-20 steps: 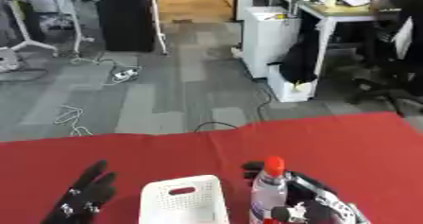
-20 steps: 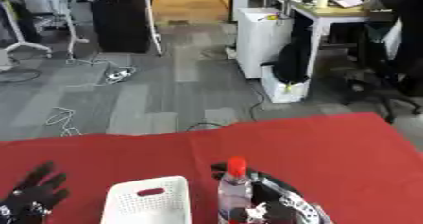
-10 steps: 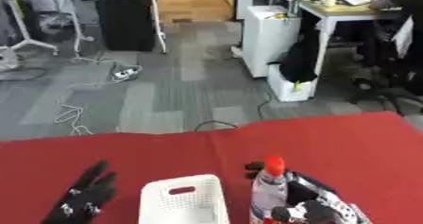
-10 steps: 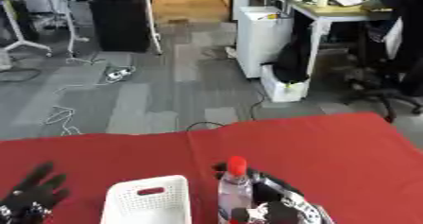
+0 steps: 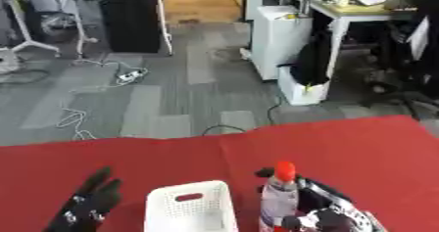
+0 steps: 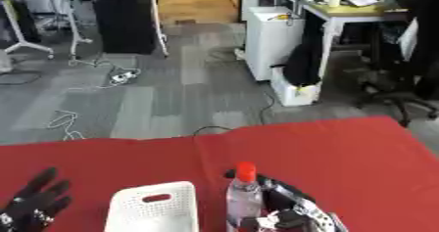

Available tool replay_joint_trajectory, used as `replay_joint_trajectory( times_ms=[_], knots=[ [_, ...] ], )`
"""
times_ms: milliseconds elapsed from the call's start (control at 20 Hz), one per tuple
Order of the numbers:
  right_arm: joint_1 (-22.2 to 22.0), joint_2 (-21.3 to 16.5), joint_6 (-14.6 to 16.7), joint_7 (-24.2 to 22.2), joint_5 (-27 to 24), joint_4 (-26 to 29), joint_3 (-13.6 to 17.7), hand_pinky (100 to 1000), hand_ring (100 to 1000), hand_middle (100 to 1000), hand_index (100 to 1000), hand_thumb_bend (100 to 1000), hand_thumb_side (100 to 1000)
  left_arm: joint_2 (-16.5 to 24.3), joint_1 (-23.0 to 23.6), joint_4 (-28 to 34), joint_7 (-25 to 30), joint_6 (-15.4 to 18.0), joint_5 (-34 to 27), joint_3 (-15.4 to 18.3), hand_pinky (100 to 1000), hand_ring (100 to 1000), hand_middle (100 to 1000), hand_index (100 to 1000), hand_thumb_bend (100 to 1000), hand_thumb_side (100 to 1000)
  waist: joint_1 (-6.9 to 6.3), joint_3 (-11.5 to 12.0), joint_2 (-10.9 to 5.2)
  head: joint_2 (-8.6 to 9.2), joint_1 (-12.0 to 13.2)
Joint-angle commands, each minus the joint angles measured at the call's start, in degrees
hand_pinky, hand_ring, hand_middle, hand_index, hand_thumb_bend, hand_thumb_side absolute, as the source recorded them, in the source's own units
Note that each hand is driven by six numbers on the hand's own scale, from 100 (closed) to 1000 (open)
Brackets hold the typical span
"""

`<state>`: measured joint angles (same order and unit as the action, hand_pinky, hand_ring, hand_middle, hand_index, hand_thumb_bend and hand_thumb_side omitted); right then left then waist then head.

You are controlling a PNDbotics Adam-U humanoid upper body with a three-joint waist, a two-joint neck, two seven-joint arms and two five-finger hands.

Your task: Pick up objects on the table and place them in the box.

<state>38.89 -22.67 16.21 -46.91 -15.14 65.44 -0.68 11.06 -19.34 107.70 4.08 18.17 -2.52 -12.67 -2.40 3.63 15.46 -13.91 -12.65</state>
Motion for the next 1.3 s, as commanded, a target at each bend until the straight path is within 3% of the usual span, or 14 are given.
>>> replay_joint_trajectory(
  times_ms=[50, 1050, 1150, 1250, 1300],
  knots=[
    [0.4, -0.8, 5.6, -5.1, 0.8, 0.4, 0.8, 953, 939, 1000, 1000, 753, 348, 0.0, -0.7, 1.2, 0.1, 0.2, -0.3, 0.2, 956, 1000, 1000, 892, 100, 830, 0.13, 0.1, -0.77, 0.46, -0.8],
    [1.7, 1.9, 7.5, -5.1, 7.5, 0.0, 0.9, 965, 944, 1000, 1000, 801, 349, -0.2, -0.9, 1.2, 0.6, 0.1, -0.5, 0.0, 959, 1000, 1000, 893, 100, 830, 0.28, 0.7, -0.38, 0.62, -1.1],
    [1.8, 2.2, 7.5, -5.1, 7.8, 0.0, 1.3, 874, 847, 963, 1000, 802, 331, -0.2, -0.9, 1.2, 0.7, 0.1, -0.5, 0.0, 959, 1000, 1000, 893, 100, 830, 0.28, 0.8, -0.34, 0.66, -1.1],
    [1.8, 2.4, 7.7, -5.0, 8.5, -0.2, 2.1, 757, 734, 856, 1000, 809, 266, -0.2, -0.9, 1.2, 0.8, 0.1, -0.5, 0.0, 959, 1000, 1000, 893, 100, 830, 0.26, 0.8, -0.32, 0.67, -1.2],
    [1.8, 2.6, 7.7, -4.6, 8.9, -0.3, 2.8, 667, 624, 766, 1000, 807, 244, -0.2, -0.9, 1.3, 0.8, 0.1, -0.5, 0.0, 960, 1000, 1000, 893, 100, 830, 0.25, 0.8, -0.3, 0.67, -1.2]
  ],
)
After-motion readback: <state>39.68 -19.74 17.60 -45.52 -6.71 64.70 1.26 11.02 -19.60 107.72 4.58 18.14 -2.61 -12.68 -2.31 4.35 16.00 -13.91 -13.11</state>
